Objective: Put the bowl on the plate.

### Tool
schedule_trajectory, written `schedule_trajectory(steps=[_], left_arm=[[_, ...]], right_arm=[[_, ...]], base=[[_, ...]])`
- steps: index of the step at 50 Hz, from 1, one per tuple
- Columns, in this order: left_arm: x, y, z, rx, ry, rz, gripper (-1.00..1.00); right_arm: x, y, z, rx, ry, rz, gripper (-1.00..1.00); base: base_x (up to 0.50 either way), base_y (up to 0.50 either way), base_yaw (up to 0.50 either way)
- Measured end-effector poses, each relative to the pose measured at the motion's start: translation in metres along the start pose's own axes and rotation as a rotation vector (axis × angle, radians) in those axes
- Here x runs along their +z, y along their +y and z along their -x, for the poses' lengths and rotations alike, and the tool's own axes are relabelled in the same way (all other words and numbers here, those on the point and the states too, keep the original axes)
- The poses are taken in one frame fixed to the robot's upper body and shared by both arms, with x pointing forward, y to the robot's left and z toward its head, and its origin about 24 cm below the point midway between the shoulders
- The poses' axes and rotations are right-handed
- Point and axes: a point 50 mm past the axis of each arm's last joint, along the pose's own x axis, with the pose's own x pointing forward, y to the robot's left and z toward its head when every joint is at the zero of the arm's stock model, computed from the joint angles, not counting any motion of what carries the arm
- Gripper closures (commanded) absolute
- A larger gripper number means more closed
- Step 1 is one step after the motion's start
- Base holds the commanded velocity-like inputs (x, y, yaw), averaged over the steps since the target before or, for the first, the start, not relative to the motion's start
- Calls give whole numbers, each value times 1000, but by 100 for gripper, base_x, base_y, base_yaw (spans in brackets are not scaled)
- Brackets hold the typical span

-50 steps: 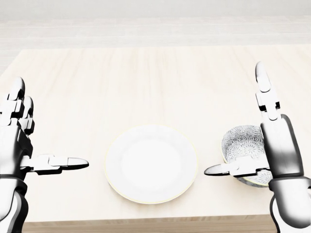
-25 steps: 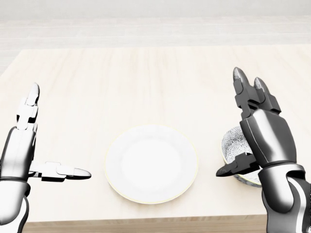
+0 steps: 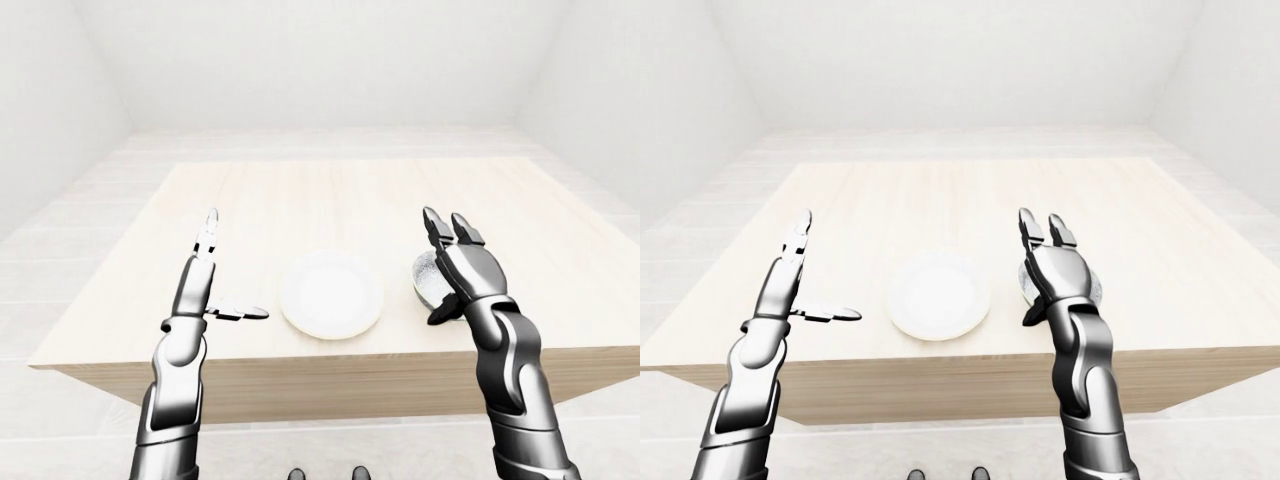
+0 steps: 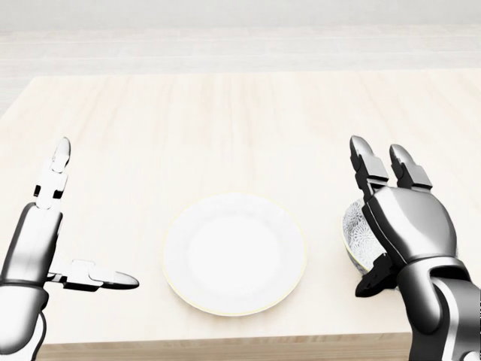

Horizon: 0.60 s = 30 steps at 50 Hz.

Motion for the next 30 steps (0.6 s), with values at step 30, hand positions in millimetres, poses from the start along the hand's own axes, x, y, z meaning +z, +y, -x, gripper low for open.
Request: schedule_trajectory(steps=[30], left_arm=[[-3, -5, 0, -13, 6, 2, -100]], right_arm=[[-15, 18, 5, 72, 85, 12, -100]], base=[[0, 0, 0]])
